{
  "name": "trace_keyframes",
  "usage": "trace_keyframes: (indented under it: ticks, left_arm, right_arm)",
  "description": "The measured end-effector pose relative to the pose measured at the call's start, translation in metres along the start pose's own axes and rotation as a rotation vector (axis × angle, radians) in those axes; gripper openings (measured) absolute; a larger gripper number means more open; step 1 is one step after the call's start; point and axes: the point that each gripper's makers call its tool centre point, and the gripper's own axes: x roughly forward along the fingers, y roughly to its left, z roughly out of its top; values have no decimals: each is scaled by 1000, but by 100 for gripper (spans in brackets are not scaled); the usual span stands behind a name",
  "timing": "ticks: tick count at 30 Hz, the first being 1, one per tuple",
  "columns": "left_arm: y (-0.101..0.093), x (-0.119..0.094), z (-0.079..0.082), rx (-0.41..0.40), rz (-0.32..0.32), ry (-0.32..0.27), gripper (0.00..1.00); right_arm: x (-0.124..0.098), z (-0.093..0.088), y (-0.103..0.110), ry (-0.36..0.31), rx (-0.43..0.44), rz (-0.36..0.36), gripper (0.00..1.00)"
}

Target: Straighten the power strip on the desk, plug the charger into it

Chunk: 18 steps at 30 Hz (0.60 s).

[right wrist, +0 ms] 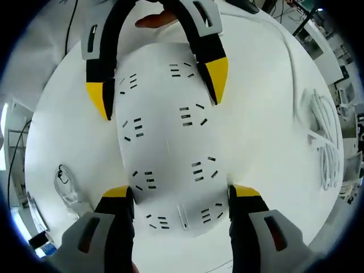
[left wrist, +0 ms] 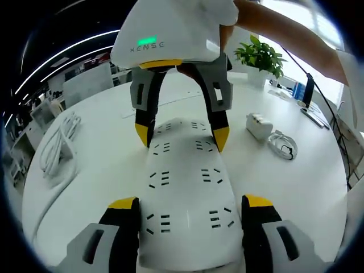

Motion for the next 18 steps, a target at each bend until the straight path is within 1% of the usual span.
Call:
trace_keyframes:
  ticks: [4, 9, 15, 18]
  left_arm:
    - [-1, 1, 1, -1, -3, 1, 74]
    - [-2, 2, 1, 0, 0, 1, 74]
    - [-2, 4, 2, 1, -3, 1, 74]
    - [-2, 3, 2, 2, -2, 0, 74]
  right_arm:
    - [0, -1, 0, 1, -2, 1, 66]
    - [1, -1, 1, -14, -3, -7, 66]
    - [3, -1, 1, 17, -2, -9, 67]
    - [3, -2, 1, 20, -1, -11, 67]
